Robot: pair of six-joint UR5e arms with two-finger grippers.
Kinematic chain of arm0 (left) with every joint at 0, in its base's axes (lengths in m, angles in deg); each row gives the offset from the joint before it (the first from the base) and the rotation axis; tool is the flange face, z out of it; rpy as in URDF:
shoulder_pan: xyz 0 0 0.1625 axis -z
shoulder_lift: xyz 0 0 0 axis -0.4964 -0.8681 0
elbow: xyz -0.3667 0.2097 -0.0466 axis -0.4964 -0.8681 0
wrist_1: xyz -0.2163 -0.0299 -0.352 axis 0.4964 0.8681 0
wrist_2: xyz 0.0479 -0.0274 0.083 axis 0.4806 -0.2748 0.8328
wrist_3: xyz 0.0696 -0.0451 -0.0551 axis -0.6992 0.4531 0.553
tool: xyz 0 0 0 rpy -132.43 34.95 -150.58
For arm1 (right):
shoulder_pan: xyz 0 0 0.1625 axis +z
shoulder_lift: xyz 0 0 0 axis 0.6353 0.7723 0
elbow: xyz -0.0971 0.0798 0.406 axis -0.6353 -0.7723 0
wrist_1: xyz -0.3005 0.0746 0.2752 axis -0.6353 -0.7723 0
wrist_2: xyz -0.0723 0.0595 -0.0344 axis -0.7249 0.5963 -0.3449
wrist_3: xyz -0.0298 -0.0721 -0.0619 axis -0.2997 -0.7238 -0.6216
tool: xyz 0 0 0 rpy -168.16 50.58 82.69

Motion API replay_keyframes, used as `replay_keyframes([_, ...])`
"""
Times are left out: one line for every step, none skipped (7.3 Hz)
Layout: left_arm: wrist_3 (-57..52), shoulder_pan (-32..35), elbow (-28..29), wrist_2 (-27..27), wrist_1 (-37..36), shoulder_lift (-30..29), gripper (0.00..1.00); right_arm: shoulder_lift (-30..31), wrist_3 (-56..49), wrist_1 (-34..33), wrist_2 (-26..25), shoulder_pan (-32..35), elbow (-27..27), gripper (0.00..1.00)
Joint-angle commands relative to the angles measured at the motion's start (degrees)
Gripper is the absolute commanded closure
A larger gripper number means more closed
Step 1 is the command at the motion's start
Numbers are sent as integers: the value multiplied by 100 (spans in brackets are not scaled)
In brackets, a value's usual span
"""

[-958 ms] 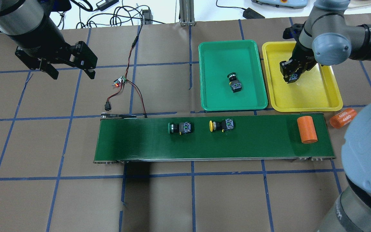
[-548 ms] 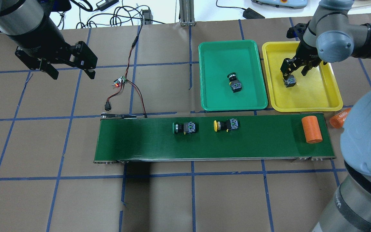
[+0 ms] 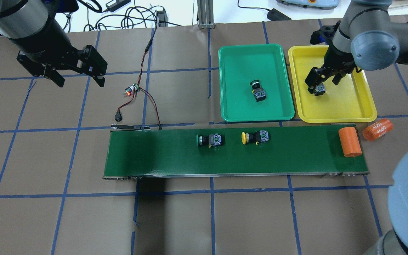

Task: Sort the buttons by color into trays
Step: 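Return the right gripper to the belt and grasp another yellow button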

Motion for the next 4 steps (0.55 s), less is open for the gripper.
replay_keyframes([-16, 0, 2, 0, 0, 0, 0, 1036, -133, -52, -11, 196, 1203, 0])
replay_keyframes([-7, 0, 2, 0, 0, 0, 0, 1432, -90, -61, -72, 362, 1714, 0])
replay_keyframes([-7, 0, -7, 0, 0, 0, 0, 1645, -81, -61, -29, 477, 1971, 0])
replay_keyframes([-7, 0, -7, 0, 0, 0, 0, 1656, -177, -53, -3, 478, 2000, 0])
